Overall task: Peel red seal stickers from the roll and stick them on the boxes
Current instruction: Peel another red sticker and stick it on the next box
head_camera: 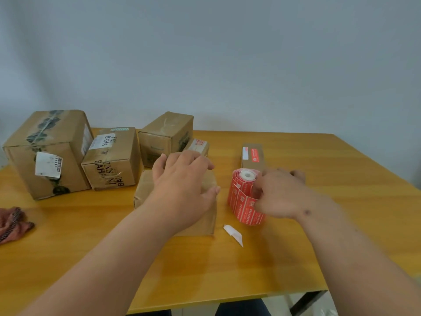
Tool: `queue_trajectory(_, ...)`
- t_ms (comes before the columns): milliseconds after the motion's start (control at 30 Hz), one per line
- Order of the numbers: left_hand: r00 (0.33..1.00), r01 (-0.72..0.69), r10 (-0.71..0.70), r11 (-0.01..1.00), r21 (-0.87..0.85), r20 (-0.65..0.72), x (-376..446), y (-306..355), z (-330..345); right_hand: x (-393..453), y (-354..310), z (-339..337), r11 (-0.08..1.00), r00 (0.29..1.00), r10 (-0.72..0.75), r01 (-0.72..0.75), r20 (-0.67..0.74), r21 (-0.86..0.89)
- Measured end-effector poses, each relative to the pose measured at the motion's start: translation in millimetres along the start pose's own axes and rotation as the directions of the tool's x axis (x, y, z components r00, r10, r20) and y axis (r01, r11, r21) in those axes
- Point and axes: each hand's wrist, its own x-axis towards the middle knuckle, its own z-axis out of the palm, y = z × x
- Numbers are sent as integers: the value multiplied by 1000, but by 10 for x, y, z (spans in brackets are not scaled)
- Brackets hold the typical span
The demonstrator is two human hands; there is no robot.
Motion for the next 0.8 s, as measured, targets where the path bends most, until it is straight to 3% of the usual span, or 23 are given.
queue_trajectory(200, 999, -17, 16, 999, 30, 43, 52, 103, 56, -37, 43, 57, 992, 997, -70, 71, -14, 102)
queue_trajectory(400, 993, -44, 34, 996, 83, 115, 158, 208, 89, -15, -26, 141, 987, 987, -134, 141, -92, 76)
queue_trajectory(633, 966, -75, 22, 977, 201, 256, 316, 272, 128, -29, 65, 70, 878, 982, -180, 186, -56, 441)
queue_trajectory(800, 947, -93, -2, 955, 280, 321, 425, 363, 168, -14, 123, 7, 853, 979, -195, 197, -54, 483)
